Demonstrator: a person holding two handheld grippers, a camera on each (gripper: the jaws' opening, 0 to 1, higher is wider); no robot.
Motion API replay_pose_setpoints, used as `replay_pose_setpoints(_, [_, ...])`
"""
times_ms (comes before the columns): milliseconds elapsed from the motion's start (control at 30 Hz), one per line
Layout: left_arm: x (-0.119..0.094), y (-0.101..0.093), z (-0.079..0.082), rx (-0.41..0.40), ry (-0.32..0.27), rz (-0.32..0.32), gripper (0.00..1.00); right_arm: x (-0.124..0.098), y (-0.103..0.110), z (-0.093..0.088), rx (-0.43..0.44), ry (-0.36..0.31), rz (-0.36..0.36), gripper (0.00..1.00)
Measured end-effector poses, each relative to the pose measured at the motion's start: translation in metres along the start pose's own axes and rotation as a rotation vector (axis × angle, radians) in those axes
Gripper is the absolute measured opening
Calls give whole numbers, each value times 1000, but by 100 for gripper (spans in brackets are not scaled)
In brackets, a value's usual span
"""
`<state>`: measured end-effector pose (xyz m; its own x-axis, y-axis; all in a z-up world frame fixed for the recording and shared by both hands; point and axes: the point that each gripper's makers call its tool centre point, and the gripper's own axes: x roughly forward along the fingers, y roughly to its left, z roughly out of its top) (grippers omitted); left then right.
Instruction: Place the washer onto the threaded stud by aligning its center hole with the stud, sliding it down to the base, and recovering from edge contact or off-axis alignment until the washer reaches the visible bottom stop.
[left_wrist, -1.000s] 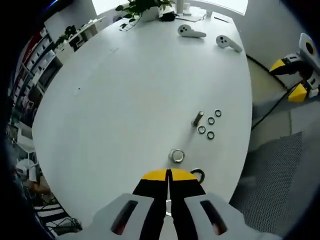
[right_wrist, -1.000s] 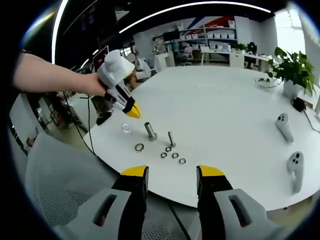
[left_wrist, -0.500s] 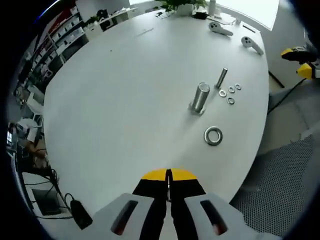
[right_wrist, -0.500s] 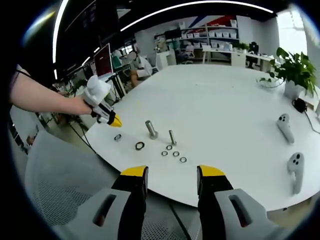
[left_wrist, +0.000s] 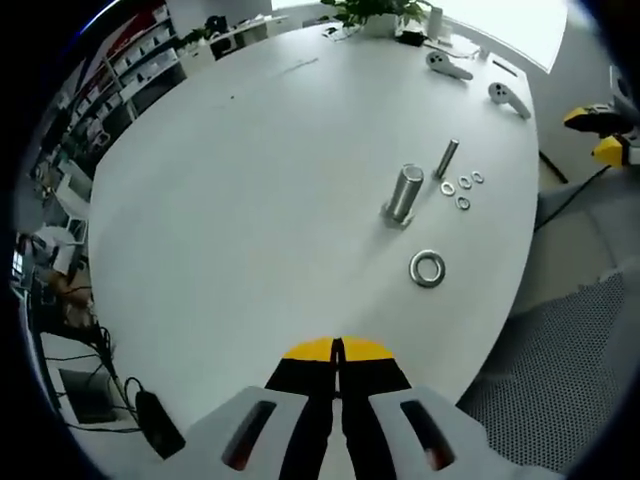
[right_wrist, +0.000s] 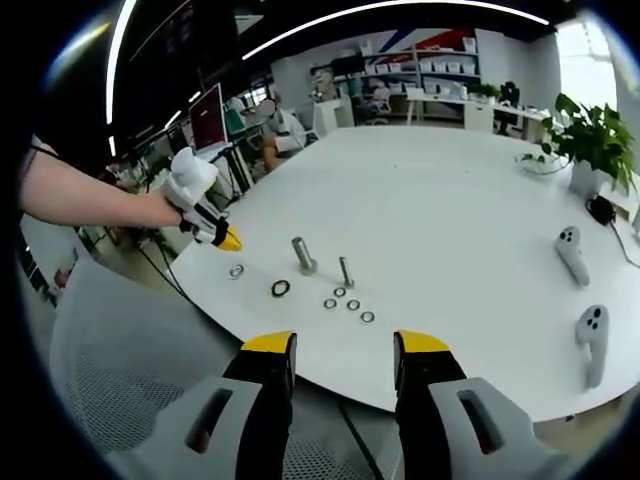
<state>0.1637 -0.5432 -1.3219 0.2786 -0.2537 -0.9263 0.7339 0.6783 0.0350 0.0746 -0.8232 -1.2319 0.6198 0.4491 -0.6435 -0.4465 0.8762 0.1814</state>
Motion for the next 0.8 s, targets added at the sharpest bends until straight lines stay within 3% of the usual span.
replay_pose_setpoints(300, [0, -3, 7, 8, 5, -3, 0, 0, 2, 2, -3, -12, 9, 41])
replay_pose_setpoints(400, [-2, -3, 4, 26, 6, 8, 0, 0, 2, 2, -3, -11, 10, 41])
replay_pose_setpoints(800, [-23, 11, -9, -33, -21, 44, 0, 1, 5, 1, -18, 0, 23, 40])
